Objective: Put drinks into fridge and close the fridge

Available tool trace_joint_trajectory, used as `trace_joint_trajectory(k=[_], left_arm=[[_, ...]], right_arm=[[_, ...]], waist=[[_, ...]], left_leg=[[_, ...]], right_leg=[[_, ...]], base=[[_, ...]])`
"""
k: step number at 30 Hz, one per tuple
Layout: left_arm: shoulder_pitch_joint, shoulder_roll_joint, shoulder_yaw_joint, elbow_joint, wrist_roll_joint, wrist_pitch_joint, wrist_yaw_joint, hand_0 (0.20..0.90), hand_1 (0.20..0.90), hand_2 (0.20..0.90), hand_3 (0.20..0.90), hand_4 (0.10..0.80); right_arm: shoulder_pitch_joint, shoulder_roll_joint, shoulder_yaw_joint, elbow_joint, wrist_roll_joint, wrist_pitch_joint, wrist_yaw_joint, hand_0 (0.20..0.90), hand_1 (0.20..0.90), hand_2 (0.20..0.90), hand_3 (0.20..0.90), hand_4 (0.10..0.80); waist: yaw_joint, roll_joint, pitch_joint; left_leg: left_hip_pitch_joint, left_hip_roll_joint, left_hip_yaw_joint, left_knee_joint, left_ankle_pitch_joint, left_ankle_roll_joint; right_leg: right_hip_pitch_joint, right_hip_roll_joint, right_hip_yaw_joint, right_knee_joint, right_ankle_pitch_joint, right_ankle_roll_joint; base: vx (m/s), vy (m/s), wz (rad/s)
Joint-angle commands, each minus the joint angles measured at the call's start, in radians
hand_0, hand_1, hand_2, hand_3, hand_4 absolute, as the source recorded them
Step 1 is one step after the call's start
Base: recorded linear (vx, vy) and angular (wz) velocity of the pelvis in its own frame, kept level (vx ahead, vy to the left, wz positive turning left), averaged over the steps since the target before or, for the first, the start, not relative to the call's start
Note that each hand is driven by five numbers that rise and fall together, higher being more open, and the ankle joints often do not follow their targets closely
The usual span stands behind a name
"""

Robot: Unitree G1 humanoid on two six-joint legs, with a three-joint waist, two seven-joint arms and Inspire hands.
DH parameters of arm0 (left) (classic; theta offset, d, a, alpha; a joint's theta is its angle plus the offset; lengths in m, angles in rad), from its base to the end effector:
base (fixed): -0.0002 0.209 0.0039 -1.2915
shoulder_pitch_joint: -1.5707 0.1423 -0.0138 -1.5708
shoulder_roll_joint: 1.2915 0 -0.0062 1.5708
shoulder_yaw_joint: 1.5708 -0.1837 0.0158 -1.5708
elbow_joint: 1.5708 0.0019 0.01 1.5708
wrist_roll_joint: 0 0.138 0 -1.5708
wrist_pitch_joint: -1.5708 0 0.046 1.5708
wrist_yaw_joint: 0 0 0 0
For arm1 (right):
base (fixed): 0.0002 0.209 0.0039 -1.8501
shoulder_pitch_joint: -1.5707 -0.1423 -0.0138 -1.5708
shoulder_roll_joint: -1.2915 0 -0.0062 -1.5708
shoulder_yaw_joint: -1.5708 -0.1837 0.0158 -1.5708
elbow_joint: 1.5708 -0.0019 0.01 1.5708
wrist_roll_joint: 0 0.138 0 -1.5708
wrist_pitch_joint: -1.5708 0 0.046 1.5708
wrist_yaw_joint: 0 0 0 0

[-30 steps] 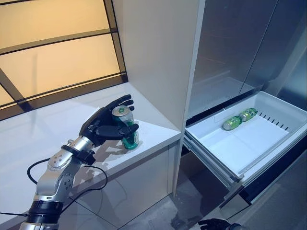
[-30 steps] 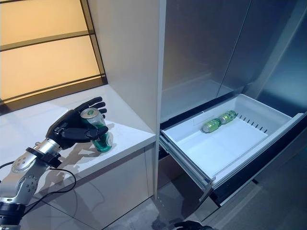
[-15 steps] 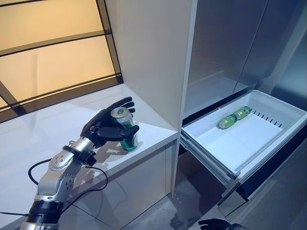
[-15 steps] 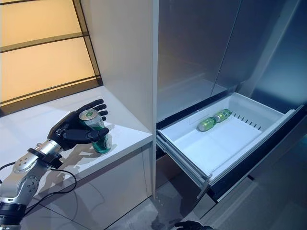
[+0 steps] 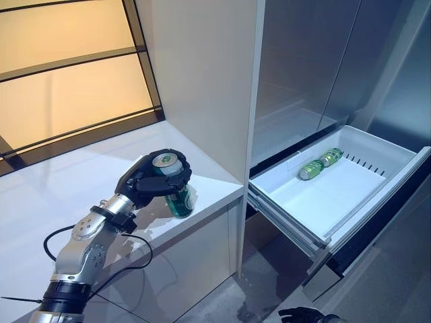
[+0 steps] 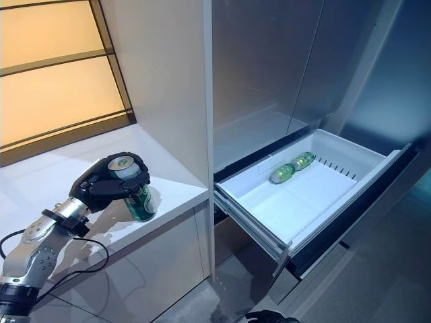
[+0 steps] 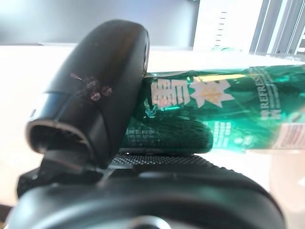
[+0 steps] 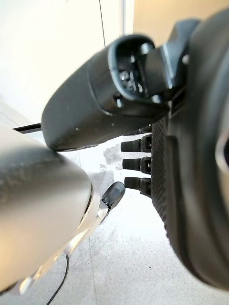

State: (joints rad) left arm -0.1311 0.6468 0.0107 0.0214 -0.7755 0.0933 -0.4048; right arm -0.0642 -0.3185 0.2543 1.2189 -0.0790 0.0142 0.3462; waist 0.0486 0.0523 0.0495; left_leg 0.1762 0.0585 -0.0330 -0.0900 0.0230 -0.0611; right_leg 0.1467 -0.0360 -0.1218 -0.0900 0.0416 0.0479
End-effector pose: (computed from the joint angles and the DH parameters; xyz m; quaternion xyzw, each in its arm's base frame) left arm 0.2275 0.2596 0.1058 -0.0608 -0.0232 -0.2144 0.9746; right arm 0.0953 -0.2431 -0.1050 -0.1389 0.5880 0.1702 0.7784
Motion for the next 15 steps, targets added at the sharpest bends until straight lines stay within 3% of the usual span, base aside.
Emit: trace_joint_trajectory(k=[1,9,12,15], left_arm=[[-0.208,0.013,0.006,-0.025,-0.066,-0.114,-0.004,0.300,0.300,0.300,0.200,0.100],[-0.230,-0.006,-0.020,-0.086,-0.142,-0.119,-0.065,0.300,0.300,0.300,0.200,0.100],[-0.255,-0.051,-0.042,-0.141,-0.205,-0.113,-0.128,0.300,0.300,0.300,0.200,0.100],[-0.274,-0.047,-0.059,-0.188,-0.252,-0.114,-0.139,0.300,0.300,0.300,0.200,0.100]], right_arm=[[-0.009,-0.034,0.039,0.031,0.023,-0.003,0.038,0.900,0.900,0.900,0.900,0.800],[-0.011,-0.032,0.040,-0.077,0.128,-0.108,0.026,0.900,0.900,0.900,0.900,0.800],[-0.039,-0.023,0.050,-0.159,0.142,-0.248,-0.015,0.900,0.900,0.900,0.900,0.800],[-0.010,-0.022,0.070,-0.400,0.182,-0.210,-0.018,0.900,0.900,0.900,0.900,0.800]], waist=[[-0.021,-0.016,-0.006],[-0.032,-0.020,-0.003],[-0.034,-0.012,-0.008],[-0.054,-0.010,-0.004]], left_leg=[[0.005,-0.099,0.057,0.031,-0.090,0.078],[0.007,-0.098,0.062,0.037,-0.092,0.080],[0.003,-0.097,0.066,0.036,-0.091,0.081],[0.007,-0.097,0.078,0.029,-0.091,0.084]], right_leg=[[0.010,0.044,0.036,0.103,-0.150,0.000],[0.011,0.044,0.041,0.099,-0.143,0.000],[0.007,0.048,0.047,0.097,-0.138,0.002],[0.006,0.044,0.045,0.092,-0.138,0.006]], base=[[-0.001,-0.007,-0.04],[0.002,-0.008,-0.08],[0.001,0.010,-0.03],[-0.015,0.021,-0.09]])
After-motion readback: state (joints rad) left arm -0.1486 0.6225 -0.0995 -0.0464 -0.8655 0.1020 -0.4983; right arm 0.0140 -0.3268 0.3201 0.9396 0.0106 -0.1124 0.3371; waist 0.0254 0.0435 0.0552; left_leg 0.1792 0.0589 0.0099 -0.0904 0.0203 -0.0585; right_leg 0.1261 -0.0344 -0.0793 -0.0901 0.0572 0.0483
